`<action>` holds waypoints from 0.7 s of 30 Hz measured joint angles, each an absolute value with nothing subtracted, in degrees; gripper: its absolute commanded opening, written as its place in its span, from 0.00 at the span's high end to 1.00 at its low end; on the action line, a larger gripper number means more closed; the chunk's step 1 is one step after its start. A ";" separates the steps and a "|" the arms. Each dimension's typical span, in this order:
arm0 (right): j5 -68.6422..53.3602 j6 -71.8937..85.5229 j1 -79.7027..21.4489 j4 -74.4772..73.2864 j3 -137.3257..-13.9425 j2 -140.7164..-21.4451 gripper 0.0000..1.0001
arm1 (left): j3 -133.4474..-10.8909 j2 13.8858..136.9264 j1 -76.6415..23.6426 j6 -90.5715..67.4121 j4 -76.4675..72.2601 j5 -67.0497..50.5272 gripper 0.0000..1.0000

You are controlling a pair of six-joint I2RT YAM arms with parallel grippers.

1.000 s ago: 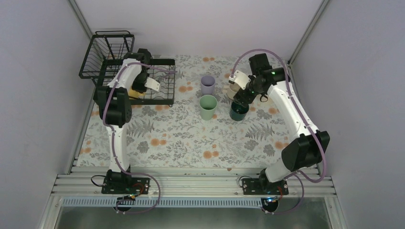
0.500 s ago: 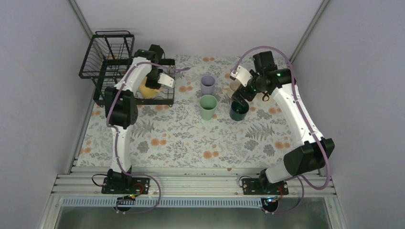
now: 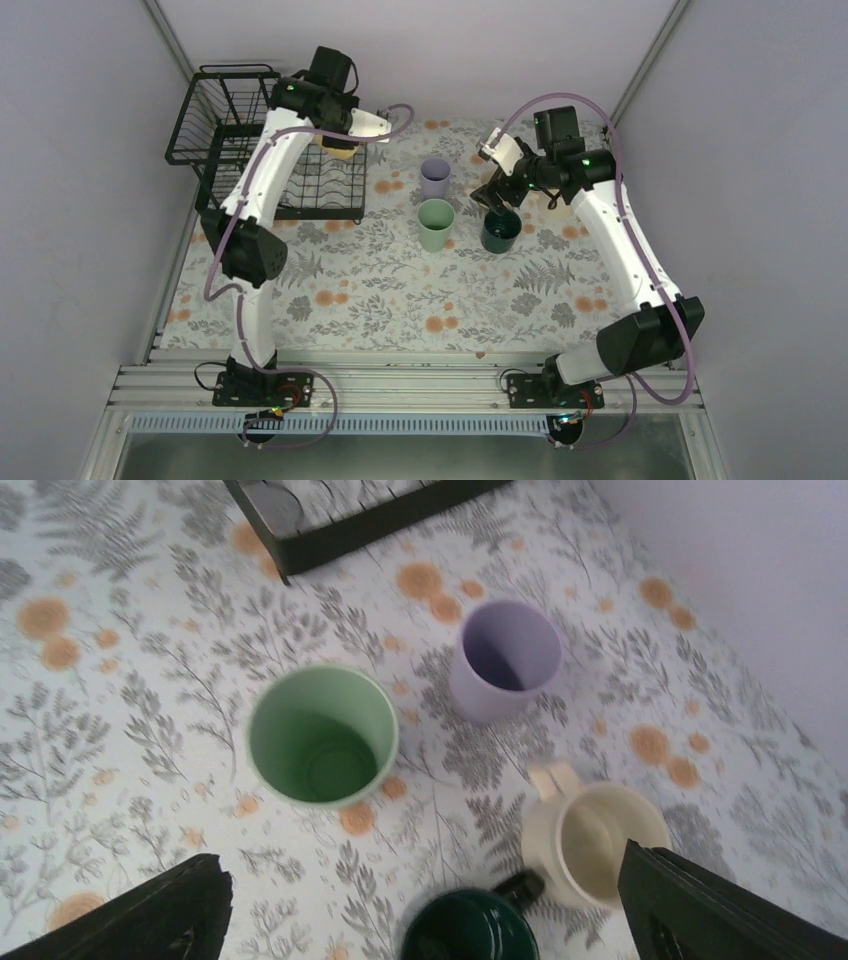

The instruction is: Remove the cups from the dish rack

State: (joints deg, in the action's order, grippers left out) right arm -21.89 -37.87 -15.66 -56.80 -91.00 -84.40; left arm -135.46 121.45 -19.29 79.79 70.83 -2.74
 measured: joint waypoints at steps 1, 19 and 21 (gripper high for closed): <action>-23.62 -37.89 -15.66 -55.40 -89.86 -83.74 0.00 | -135.46 119.87 -19.44 79.11 70.24 -4.01 0.98; -50.43 -39.59 -15.66 -44.03 -88.86 -83.57 0.00 | -128.42 106.85 -20.36 58.24 51.22 -44.40 0.97; -52.36 -39.57 -15.66 -43.62 -89.69 -84.34 0.00 | -128.18 106.98 -20.49 55.96 50.33 -48.18 0.98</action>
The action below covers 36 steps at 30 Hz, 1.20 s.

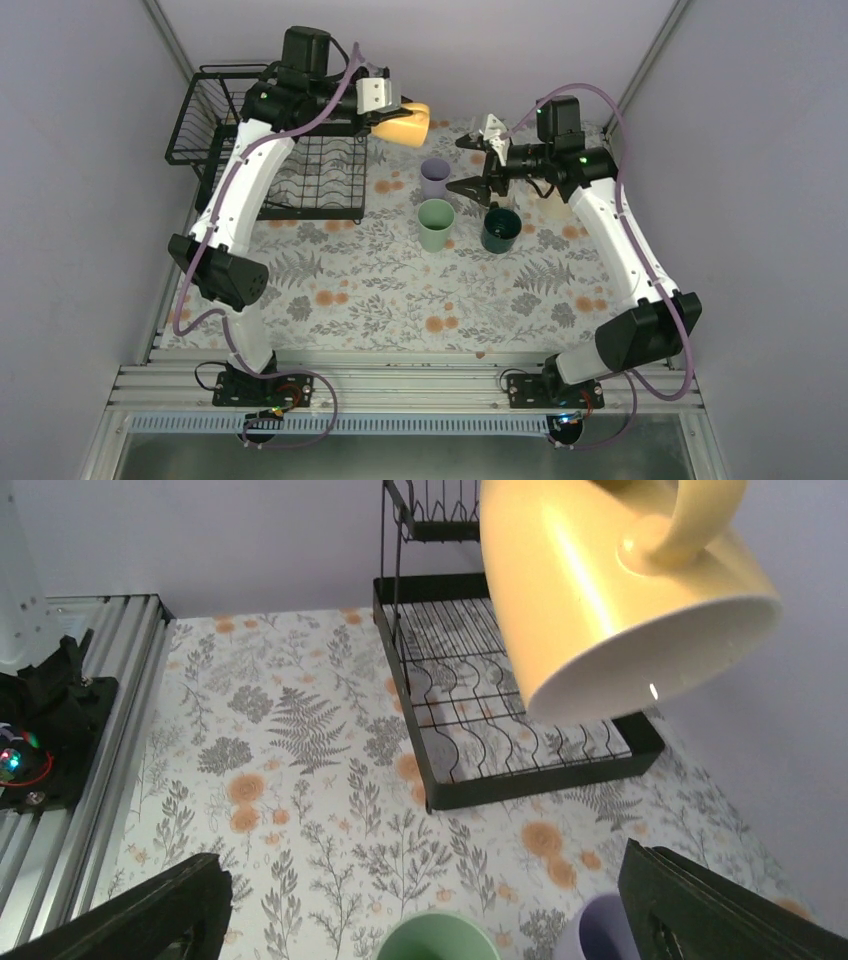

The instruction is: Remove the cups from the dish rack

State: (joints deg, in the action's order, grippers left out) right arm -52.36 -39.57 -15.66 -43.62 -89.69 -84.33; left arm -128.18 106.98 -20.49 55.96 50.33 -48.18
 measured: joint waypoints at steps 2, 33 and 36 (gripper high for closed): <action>-53.91 -39.40 -15.66 -42.65 -90.28 -84.84 0.00 | -128.18 107.09 -20.53 54.28 48.99 -51.48 0.98; -58.08 -34.09 -15.66 -30.85 -88.38 -84.47 0.00 | -101.14 102.56 -23.57 37.60 9.50 -63.16 0.98; -57.36 -34.15 -15.66 -31.27 -88.20 -82.91 0.00 | -101.38 102.13 -23.77 39.72 11.66 -62.67 0.98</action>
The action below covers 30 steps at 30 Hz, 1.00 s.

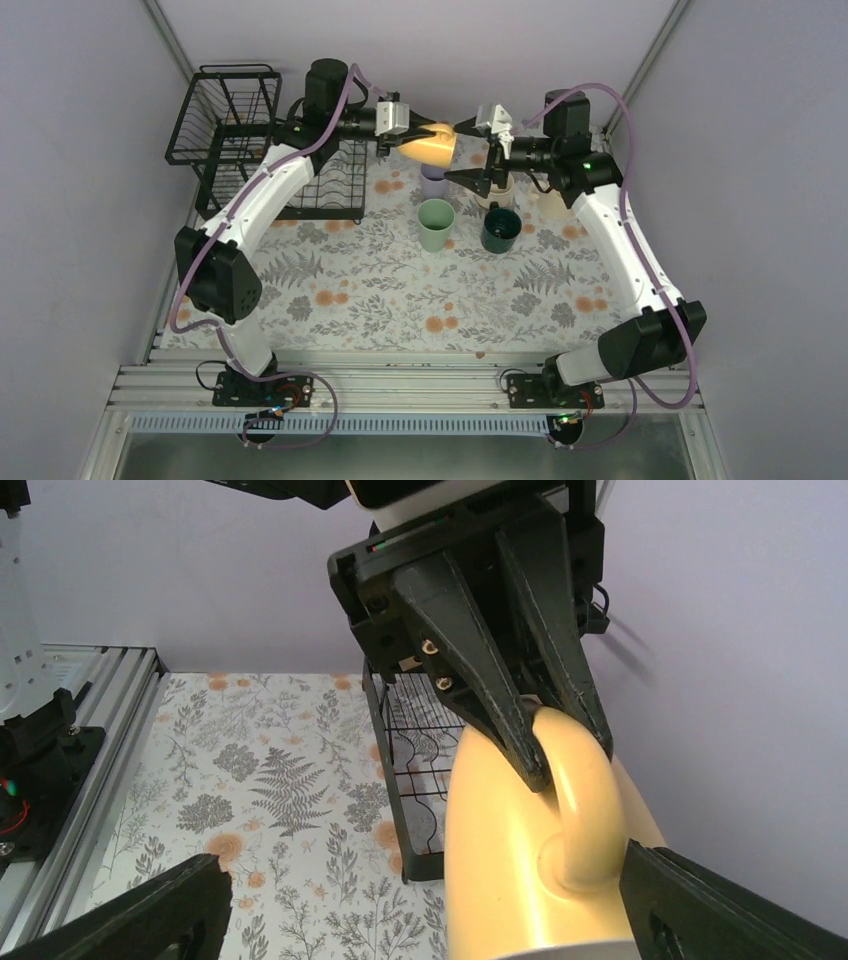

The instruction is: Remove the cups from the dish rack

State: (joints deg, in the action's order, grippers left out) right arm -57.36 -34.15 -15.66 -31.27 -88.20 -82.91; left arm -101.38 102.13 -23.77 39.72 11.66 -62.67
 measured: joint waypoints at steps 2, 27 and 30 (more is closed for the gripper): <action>-57.25 -34.24 -15.66 -31.94 -88.38 -82.48 0.00 | -101.36 101.91 -23.64 40.49 12.36 -62.00 0.98; -54.72 -35.64 -15.66 -34.85 -86.65 -85.91 0.06 | -96.18 97.03 -23.27 35.22 2.24 -60.90 0.98; -56.27 -35.55 -15.66 -34.89 -87.22 -87.15 0.08 | -94.32 96.92 -23.27 32.62 -1.50 -61.67 0.98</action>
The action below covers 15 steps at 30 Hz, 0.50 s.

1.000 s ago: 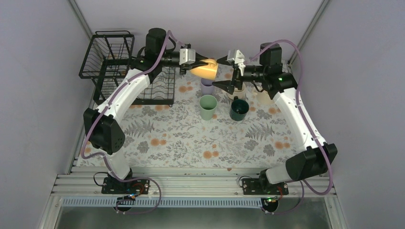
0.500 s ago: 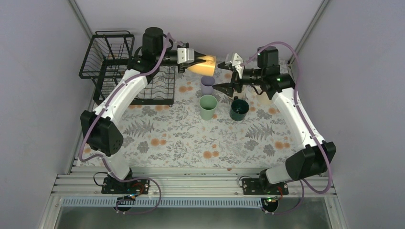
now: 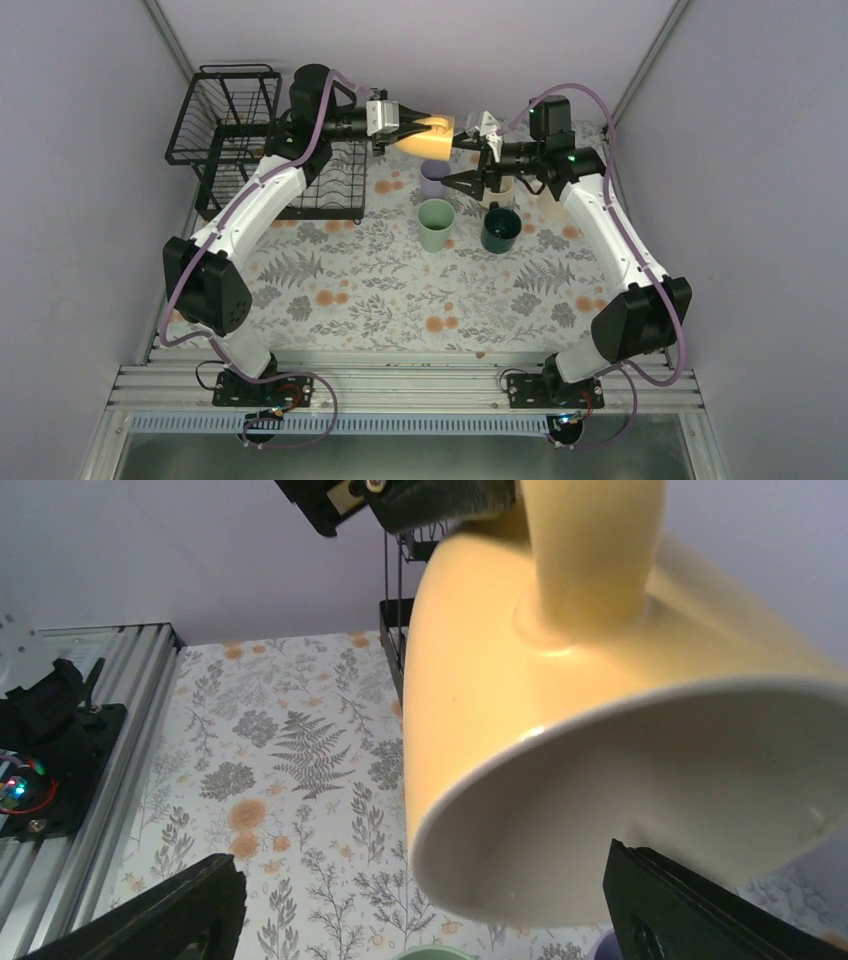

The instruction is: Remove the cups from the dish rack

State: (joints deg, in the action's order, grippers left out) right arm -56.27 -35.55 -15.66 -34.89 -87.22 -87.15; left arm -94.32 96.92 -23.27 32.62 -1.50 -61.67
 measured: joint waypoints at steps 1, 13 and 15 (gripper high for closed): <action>-56.93 -35.51 -15.66 -34.96 -87.59 -87.53 0.08 | -93.71 96.95 -23.27 31.59 -2.52 -61.84 0.98; -64.23 -36.12 -15.73 -37.47 -95.20 -93.03 0.60 | -93.38 97.12 -23.27 23.70 -11.90 -63.90 0.98; -65.28 -36.27 -15.77 -38.94 -96.99 -94.30 0.72 | -93.03 97.12 -23.27 23.24 -12.56 -64.05 0.98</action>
State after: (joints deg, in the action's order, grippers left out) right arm -65.28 -36.27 -15.77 -38.94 -96.99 -94.30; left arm -93.03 97.12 -23.27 23.24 -12.56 -64.05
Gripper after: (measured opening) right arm 0.417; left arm 0.121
